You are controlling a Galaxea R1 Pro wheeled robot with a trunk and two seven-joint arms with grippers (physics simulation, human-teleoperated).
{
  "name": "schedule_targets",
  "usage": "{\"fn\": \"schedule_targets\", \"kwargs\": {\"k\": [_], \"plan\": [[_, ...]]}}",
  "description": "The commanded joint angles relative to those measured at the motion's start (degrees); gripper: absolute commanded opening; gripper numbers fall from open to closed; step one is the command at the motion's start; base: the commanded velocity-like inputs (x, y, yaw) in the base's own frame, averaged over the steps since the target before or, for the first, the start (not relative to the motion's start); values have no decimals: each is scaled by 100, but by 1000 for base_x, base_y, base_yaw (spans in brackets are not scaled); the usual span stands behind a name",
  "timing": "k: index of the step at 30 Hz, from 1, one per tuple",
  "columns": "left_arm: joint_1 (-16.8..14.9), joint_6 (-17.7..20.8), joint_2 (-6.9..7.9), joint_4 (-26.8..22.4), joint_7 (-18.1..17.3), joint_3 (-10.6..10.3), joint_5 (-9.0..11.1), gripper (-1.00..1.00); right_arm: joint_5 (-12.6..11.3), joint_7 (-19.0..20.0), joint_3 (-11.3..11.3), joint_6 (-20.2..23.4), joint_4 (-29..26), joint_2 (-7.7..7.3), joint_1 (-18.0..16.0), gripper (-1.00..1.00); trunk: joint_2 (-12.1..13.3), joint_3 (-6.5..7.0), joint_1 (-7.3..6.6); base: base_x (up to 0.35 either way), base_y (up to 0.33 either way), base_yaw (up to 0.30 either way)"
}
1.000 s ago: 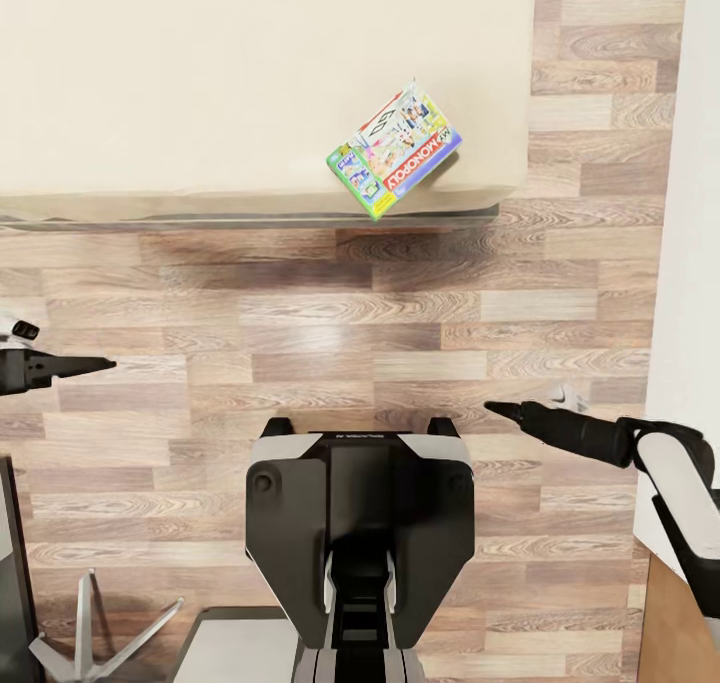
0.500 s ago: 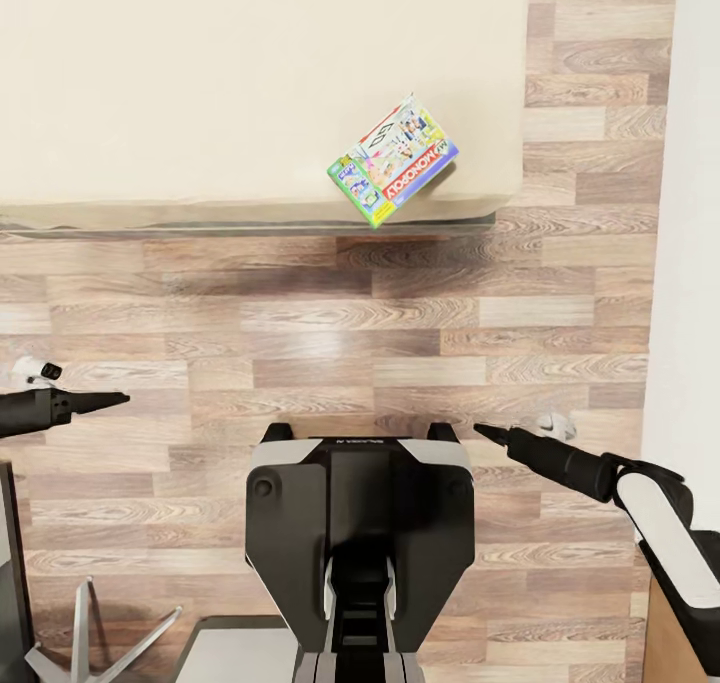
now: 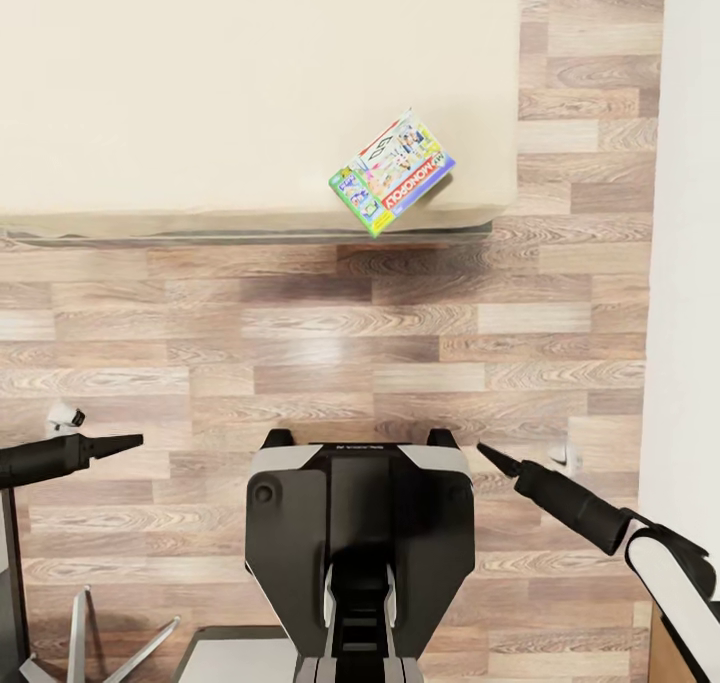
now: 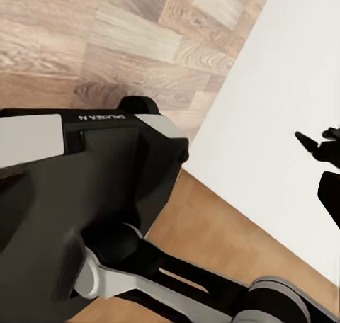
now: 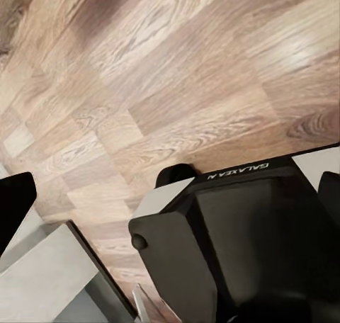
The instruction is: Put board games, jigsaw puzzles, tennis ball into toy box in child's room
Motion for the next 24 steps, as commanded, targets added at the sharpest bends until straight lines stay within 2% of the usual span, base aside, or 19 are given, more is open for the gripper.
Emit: {"fn": "schedule_targets", "kwargs": {"k": [1,6,11,15,20,24], "plan": [[3,18,-17,81,-16,-1,1,100,1,45,0,-8,-1,-4,29,100,-9,4,4,0,0,0],[20,-323,-63,566,56,10,-6,100,138,208,-4,-107,12,-5,171,100,-9,51,4,0,0,0],[25,-675,-67,1014,89,18,-4,100,171,321,-4,-131,17,-4,366,100,-9,97,4,0,0,0],[26,-1008,-68,1343,62,24,8,100,179,603,-4,-167,18,-4,470,100,-9,134,4,0,0,0],[26,-1184,-34,1537,-90,50,43,100,176,1367,-60,-233,26,-4,543,100,-9,180,4,0,0,0],[26,-1215,-19,1581,-283,66,49,100,171,1897,-210,-252,33,33,559,100,-9,217,4,0,0,0]]}}
